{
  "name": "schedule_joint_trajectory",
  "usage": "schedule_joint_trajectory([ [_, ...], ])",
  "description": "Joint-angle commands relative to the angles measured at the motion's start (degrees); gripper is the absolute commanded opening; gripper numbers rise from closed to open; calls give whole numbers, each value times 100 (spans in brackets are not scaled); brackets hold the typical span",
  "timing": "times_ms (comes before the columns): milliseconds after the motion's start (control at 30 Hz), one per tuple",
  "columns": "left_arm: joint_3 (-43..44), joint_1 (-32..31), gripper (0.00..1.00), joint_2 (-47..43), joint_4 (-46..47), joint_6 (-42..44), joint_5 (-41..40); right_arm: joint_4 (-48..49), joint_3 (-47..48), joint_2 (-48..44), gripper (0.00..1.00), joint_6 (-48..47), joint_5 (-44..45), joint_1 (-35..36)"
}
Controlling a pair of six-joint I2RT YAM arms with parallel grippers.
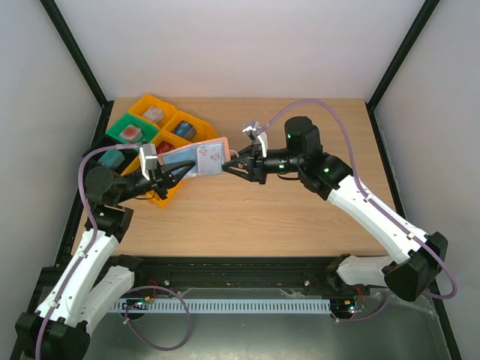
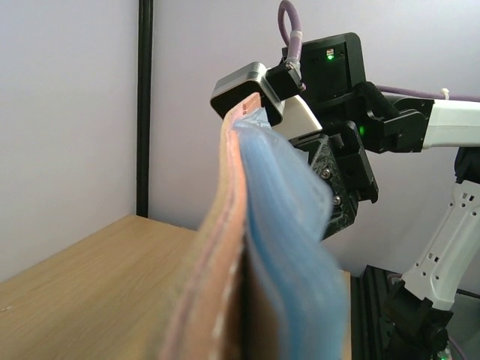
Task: Take the credit cards out of the card holder
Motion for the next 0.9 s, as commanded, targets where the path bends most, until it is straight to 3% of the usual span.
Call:
schedule_joint_trajectory([
  [0,135,35,2,-59,141,152,151,17,171,22,25,-148,235,-18],
  [233,131,31,2,-69,139,223,219,-198,387,6,30,-326,732,-18],
  [433,118,31,2,-77,109,230,189,453,187,31,35,191,614,87],
  [700,69,30,2,-95,87,173,50,791,224,203,55,493,212,355],
  [867,17,32,2,-109,61,158,-29,1004,263,344,71,735,575,666],
])
